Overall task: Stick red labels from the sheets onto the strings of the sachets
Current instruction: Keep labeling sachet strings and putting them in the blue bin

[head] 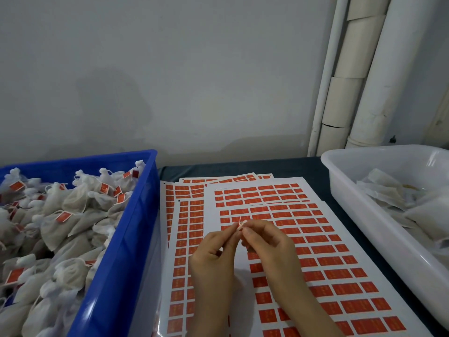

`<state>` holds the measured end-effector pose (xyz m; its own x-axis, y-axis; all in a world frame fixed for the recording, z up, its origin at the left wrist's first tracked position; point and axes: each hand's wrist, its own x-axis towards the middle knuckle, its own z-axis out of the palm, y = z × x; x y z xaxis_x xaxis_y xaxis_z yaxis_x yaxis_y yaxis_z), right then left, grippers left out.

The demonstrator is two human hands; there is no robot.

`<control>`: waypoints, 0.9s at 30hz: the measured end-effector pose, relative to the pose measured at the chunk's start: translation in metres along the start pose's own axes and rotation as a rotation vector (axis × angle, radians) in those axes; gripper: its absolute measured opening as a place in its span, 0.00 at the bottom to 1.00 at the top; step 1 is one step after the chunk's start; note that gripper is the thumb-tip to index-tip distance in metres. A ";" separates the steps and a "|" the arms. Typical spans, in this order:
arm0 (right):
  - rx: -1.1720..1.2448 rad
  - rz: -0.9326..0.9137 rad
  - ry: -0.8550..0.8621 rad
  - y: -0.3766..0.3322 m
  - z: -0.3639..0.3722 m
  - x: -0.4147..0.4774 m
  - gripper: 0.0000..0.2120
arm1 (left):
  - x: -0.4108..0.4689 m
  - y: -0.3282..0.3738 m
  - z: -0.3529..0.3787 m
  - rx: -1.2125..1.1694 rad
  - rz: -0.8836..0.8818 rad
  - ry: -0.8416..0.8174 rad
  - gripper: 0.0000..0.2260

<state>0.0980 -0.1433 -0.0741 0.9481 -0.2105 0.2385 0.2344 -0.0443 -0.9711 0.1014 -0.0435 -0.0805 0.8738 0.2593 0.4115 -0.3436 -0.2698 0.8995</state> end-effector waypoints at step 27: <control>-0.016 -0.030 0.162 -0.005 -0.001 -0.001 0.16 | 0.007 0.013 -0.006 -0.393 -0.543 -0.131 0.09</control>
<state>0.0962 -0.1435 -0.0695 0.8935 -0.3633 0.2639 0.2571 -0.0678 -0.9640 0.1010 -0.0397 -0.0651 0.9836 0.1415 -0.1119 0.0774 0.2296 0.9702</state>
